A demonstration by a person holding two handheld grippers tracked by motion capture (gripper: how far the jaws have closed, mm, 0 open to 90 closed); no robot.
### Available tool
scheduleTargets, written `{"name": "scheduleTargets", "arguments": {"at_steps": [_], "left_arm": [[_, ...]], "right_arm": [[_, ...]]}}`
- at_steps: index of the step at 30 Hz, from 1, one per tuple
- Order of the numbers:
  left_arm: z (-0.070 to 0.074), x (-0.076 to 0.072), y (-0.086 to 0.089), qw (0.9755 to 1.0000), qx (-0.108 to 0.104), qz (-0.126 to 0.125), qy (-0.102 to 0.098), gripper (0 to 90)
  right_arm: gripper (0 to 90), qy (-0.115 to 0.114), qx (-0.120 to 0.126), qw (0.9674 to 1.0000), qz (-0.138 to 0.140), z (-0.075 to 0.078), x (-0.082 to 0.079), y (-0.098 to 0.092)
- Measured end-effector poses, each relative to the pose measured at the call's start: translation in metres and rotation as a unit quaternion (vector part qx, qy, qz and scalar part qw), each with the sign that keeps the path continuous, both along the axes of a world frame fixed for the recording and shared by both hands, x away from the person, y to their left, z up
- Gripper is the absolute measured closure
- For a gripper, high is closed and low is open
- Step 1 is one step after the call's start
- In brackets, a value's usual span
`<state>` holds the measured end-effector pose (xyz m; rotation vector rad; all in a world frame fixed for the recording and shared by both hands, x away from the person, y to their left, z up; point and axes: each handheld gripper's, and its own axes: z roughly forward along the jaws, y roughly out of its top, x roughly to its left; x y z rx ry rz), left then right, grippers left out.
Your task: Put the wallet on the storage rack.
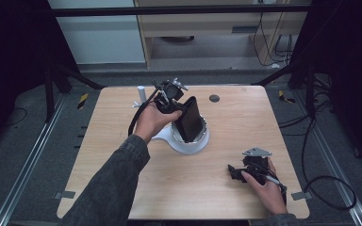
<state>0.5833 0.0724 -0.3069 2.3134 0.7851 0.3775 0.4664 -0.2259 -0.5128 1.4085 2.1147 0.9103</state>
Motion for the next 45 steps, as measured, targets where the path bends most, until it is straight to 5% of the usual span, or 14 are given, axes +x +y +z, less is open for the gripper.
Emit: {"name": "scheduleTargets", "arguments": {"at_steps": [2,10,17,35,45], "left_arm": [[0.002,-0.001,0.001,0.9999,-0.009,0.009,-0.012,69.1],[0.009,-0.006,0.006,0.9992,-0.006,0.014,-0.037,71.6],[0.01,-0.003,0.006,0.999,-0.015,0.021,-0.036,78.8],[0.016,-0.008,0.011,0.9971,-0.03,0.021,-0.066,63.5],[0.025,-0.015,0.013,0.9939,-0.057,0.022,-0.092,52.3]], "right_arm": [[1.7,0.0,-0.001,1.0,0.0,0.0,0.0,0.0],[1.7,0.0,-0.001,1.0,0.001,0.0,0.0,0.0],[1.7,-0.001,-0.001,1.0,0.002,0.0,-0.001,0.0],[1.7,0.001,0.001,1.0,0.001,0.0,-0.002,0.001],[1.7,0.002,0.001,1.0,0.001,0.0,-0.002,0.001]]}}
